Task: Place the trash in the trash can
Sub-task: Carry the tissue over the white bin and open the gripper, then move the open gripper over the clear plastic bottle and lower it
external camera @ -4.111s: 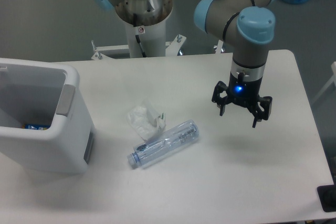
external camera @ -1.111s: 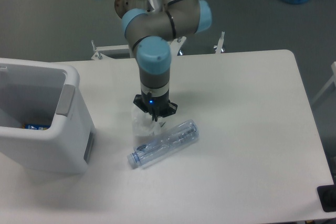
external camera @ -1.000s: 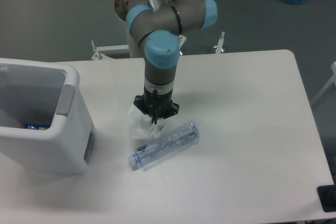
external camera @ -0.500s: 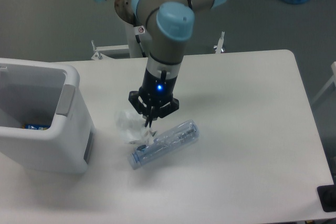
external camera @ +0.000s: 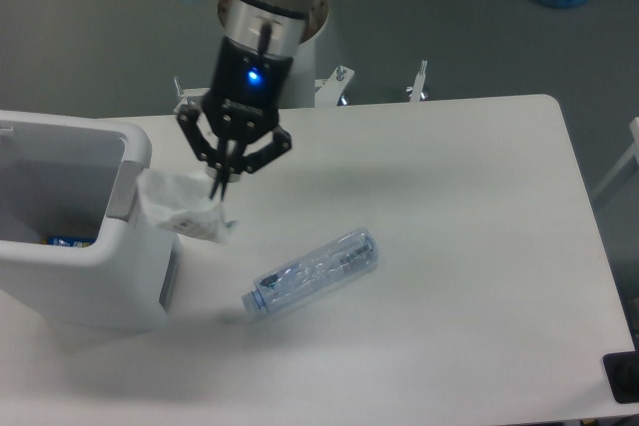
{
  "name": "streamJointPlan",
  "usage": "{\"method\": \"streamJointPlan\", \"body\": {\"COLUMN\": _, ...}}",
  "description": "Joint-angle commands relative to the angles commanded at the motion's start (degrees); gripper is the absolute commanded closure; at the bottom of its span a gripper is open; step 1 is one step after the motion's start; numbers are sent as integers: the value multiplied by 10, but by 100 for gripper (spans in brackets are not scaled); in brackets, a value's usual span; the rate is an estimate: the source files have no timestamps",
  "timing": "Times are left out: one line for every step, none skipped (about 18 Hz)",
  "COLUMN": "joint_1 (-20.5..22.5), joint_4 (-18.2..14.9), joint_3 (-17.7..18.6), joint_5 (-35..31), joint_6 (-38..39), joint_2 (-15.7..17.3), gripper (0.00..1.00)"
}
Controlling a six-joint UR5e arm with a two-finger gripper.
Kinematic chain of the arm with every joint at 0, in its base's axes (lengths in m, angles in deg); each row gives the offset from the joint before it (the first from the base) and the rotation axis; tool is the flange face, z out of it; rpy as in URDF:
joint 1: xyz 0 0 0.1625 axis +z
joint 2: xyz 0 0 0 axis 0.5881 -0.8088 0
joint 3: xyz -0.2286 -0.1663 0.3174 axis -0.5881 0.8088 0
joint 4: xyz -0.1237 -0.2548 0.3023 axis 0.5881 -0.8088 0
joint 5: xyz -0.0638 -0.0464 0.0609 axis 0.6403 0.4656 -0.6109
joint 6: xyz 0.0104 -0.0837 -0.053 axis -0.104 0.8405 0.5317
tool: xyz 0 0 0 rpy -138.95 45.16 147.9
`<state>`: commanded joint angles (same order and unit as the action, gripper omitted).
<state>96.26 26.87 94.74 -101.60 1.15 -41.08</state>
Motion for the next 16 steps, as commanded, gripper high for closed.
{"method": "streamJointPlan", "body": {"joint_1": -13, "joint_4": 1, "joint_3": -1, "joint_5": -1, "joint_6": 3, "joint_2": 1, "gripper": 100}}
{"method": "streamJointPlan", "body": {"joint_1": -25, "joint_4": 1, "joint_3": -1, "joint_5": -3, "joint_6": 5, "joint_2": 4, "gripper": 100}}
{"method": "streamJointPlan", "body": {"joint_1": -36, "joint_4": 2, "joint_3": -1, "joint_5": -3, "joint_6": 8, "joint_2": 5, "gripper": 100}}
{"method": "streamJointPlan", "body": {"joint_1": -46, "joint_4": 2, "joint_3": -1, "joint_5": -3, "joint_6": 9, "joint_2": 8, "gripper": 97}}
{"method": "streamJointPlan", "body": {"joint_1": -55, "joint_4": 1, "joint_3": -1, "joint_5": -3, "joint_6": 9, "joint_2": 9, "gripper": 93}}
{"method": "streamJointPlan", "body": {"joint_1": -65, "joint_4": 1, "joint_3": 0, "joint_5": -4, "joint_6": 11, "joint_2": 9, "gripper": 79}}
{"method": "streamJointPlan", "body": {"joint_1": -73, "joint_4": 1, "joint_3": 1, "joint_5": -4, "joint_6": 14, "joint_2": 9, "gripper": 69}}
{"method": "streamJointPlan", "body": {"joint_1": -77, "joint_4": 1, "joint_3": 1, "joint_5": -4, "joint_6": 16, "joint_2": 9, "gripper": 42}}
{"method": "streamJointPlan", "body": {"joint_1": -82, "joint_4": 3, "joint_3": 1, "joint_5": -4, "joint_6": 14, "joint_2": 9, "gripper": 0}}
{"method": "streamJointPlan", "body": {"joint_1": -84, "joint_4": 4, "joint_3": 1, "joint_5": -4, "joint_6": 14, "joint_2": 9, "gripper": 0}}
{"method": "streamJointPlan", "body": {"joint_1": -84, "joint_4": 4, "joint_3": 1, "joint_5": -4, "joint_6": 14, "joint_2": 7, "gripper": 0}}
{"method": "streamJointPlan", "body": {"joint_1": -84, "joint_4": 4, "joint_3": 2, "joint_5": -4, "joint_6": 12, "joint_2": 5, "gripper": 0}}
{"method": "streamJointPlan", "body": {"joint_1": -84, "joint_4": 8, "joint_3": 2, "joint_5": -4, "joint_6": 8, "joint_2": 4, "gripper": 0}}
{"method": "streamJointPlan", "body": {"joint_1": -84, "joint_4": 11, "joint_3": 2, "joint_5": -4, "joint_6": 4, "joint_2": 4, "gripper": 0}}
{"method": "streamJointPlan", "body": {"joint_1": -84, "joint_4": 12, "joint_3": 2, "joint_5": -5, "joint_6": -3, "joint_2": 1, "gripper": 0}}
{"method": "streamJointPlan", "body": {"joint_1": -84, "joint_4": 12, "joint_3": 0, "joint_5": -6, "joint_6": -12, "joint_2": -3, "gripper": 0}}
